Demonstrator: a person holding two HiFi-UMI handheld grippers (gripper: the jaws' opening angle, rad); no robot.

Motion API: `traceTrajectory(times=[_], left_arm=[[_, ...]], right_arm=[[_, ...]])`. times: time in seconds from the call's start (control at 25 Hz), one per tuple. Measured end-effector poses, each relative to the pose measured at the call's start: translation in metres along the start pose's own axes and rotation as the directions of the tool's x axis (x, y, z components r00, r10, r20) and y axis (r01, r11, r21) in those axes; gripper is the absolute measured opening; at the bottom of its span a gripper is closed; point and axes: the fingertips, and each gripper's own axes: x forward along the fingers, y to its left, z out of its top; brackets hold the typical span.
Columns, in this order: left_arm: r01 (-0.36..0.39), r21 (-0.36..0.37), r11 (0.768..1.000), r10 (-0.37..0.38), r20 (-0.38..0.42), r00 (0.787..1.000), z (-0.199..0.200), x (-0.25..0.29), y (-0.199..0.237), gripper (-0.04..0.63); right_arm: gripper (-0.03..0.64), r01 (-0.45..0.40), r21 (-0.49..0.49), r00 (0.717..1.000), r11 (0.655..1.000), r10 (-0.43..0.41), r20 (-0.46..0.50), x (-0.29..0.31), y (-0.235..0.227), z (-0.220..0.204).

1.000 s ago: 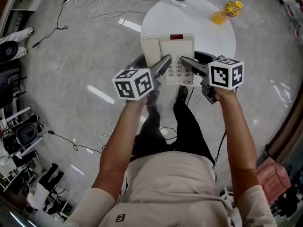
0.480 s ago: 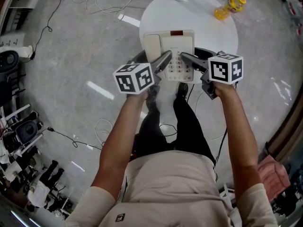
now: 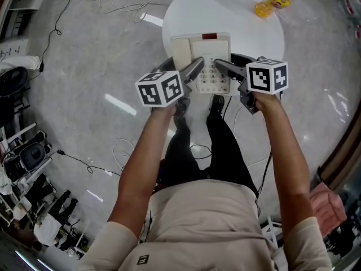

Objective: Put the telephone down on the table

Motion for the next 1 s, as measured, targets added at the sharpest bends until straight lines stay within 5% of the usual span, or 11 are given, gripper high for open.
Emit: traceTrajectory(times=[1.0], left_arm=[[-0.019,-0.034,0.999,0.018,-0.035,0.999,-0.031,0.022,0.016,0.356]], right_arm=[[0.213,-0.010,-0.006,0.999,1.000,0.010,-0.045,0.016,-0.027,-0.022]])
